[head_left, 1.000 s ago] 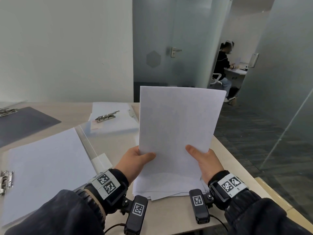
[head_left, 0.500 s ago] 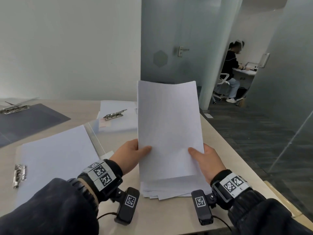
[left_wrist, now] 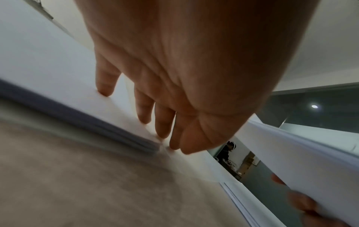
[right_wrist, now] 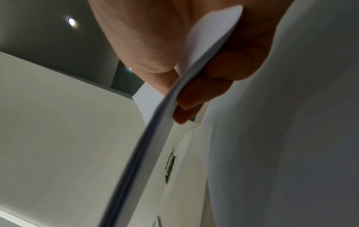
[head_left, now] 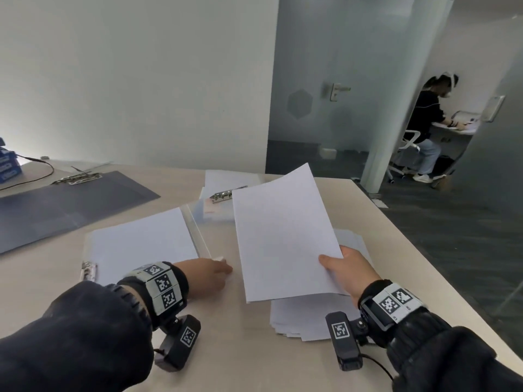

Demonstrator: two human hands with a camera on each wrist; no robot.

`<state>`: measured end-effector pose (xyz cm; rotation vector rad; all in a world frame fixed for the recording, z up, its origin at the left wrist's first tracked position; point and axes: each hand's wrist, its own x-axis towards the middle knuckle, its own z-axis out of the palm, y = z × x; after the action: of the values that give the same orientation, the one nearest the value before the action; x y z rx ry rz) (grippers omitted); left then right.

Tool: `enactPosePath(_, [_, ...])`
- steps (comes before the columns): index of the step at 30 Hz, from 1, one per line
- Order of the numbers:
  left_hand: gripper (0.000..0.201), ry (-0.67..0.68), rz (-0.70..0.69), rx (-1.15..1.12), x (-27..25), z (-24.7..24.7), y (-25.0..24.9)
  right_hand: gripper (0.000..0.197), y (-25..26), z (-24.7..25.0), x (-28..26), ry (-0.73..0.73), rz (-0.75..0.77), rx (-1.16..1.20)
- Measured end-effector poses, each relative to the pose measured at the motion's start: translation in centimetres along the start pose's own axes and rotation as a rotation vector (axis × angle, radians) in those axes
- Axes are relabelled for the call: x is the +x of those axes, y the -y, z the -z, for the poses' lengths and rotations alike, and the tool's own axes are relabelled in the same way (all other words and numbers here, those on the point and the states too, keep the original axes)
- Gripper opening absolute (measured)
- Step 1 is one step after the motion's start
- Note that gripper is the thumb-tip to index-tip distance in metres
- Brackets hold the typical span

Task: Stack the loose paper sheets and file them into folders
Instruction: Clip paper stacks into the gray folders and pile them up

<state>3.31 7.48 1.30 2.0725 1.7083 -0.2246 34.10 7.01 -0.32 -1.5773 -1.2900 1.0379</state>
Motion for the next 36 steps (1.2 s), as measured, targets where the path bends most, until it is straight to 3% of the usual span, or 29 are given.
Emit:
enactPosePath(8, [0.035,-0.037,0.054,-0.016,-4.5,0.4,3.5,0.009,1.9,-5.0,0.6,0.1,-0.035,-0.03])
enactPosePath(11, [0.029,-0.088,0.108,-0.142,-5.1,0.6,5.3,0.01,2.3,-6.7,0.2,0.129,-0.051,-0.008])
enactPosePath(13, [0.027,-0.155,0.136,-0.389,-4.9,0.9,6.2,0.01,2.6,-7.7,-0.3,0.152,-0.07,0.011])
enactPosePath(17, [0.025,-0.271,0.175,-1.118,-4.6,0.8,6.7,0.013,2.8,-9.0,-1.1,0.187,-0.101,0.052])
enactPosePath(20, [0.012,-0.331,0.161,-1.383,-4.2,0.3,6.3,0.016,2.7,-9.3,-1.9,0.232,-0.119,0.081])
enactPosePath(23, [0.027,-0.309,0.189,-1.405,-3.6,-0.4,6.7,0.015,2.6,-8.9,-2.3,0.316,-0.167,0.063])
enactPosePath(31, [0.03,-0.197,0.267,-1.335,-3.5,-1.6,8.5,0.025,3.6,-7.4,-1.8,0.385,-0.331,-0.074])
enactPosePath(36, [0.03,-0.176,0.278,-1.285,-3.1,-1.7,8.9,0.017,3.6,-9.3,-0.8,0.34,-0.308,-0.13])
